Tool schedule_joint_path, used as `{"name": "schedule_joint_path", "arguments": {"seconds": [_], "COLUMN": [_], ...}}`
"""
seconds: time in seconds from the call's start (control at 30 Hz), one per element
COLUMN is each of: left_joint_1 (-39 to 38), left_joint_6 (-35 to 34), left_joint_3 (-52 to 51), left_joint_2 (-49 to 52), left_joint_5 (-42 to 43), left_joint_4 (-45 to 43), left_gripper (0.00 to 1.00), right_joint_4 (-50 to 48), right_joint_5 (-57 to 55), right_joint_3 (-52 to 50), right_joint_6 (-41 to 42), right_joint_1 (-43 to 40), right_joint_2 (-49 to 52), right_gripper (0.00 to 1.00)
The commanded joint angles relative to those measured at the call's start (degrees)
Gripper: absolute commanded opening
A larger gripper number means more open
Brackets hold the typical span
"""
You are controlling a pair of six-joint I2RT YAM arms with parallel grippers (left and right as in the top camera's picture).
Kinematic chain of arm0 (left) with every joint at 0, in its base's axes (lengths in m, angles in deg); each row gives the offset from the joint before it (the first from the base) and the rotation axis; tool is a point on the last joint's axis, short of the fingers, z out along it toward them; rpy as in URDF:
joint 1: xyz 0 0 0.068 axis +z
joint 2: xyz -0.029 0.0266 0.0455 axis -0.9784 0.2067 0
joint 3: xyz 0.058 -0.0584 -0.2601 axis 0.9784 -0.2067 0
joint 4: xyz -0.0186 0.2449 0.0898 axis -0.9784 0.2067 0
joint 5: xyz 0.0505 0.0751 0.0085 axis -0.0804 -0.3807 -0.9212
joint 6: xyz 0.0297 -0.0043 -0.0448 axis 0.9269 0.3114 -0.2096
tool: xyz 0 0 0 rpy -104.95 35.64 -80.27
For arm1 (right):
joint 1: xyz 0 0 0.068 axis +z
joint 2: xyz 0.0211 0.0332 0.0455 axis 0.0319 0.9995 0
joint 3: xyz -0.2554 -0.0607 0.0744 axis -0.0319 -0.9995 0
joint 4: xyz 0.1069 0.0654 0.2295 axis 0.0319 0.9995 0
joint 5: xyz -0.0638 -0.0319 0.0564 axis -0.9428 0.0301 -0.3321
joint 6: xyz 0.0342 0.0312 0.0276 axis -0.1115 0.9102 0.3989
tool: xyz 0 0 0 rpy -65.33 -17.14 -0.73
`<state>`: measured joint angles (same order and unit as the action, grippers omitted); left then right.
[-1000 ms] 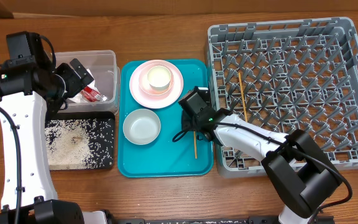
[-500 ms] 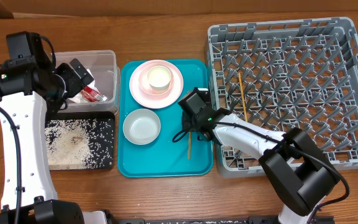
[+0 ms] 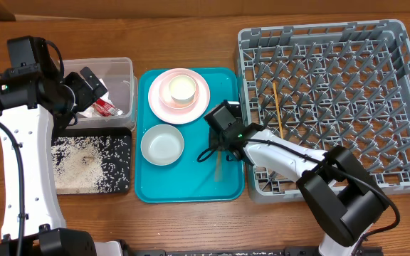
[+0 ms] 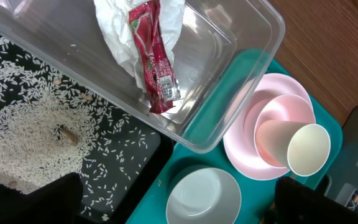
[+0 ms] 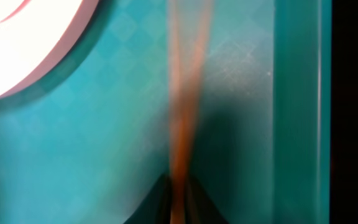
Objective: Sort waste into correct bins and load items into the dishwasher
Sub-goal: 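Return the right gripper to the teal tray and grasp the second chopstick, then carry the second chopstick right and release it into the dish rack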
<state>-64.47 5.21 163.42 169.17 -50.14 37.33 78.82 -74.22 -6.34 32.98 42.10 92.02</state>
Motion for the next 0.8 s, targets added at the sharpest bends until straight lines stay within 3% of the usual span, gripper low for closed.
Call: {"name": "schedule_joint_path", "arguments": {"seconds": [0.0,0.77], "left_joint_1": [0.1,0.1], "left_joint_6": [-0.6,-0.6], "left_joint_3": [0.8,0.8], "left_joint_2": [-1.0,-1.0], "left_joint_5": [0.0,0.0], "left_joint_4": [-0.1,-0.1], "left_gripper": [1.0,1.0], "right_joint_4": [0.3,2.5], "right_joint_5": [0.2,0.3], "right_joint_3": [1.8,2.5], "right_joint_6": [0.5,0.6], "right_joint_1": [0.2,0.9], "right_joint_2": [1.4,2.4], "right_gripper": [0.06,0.06]}}
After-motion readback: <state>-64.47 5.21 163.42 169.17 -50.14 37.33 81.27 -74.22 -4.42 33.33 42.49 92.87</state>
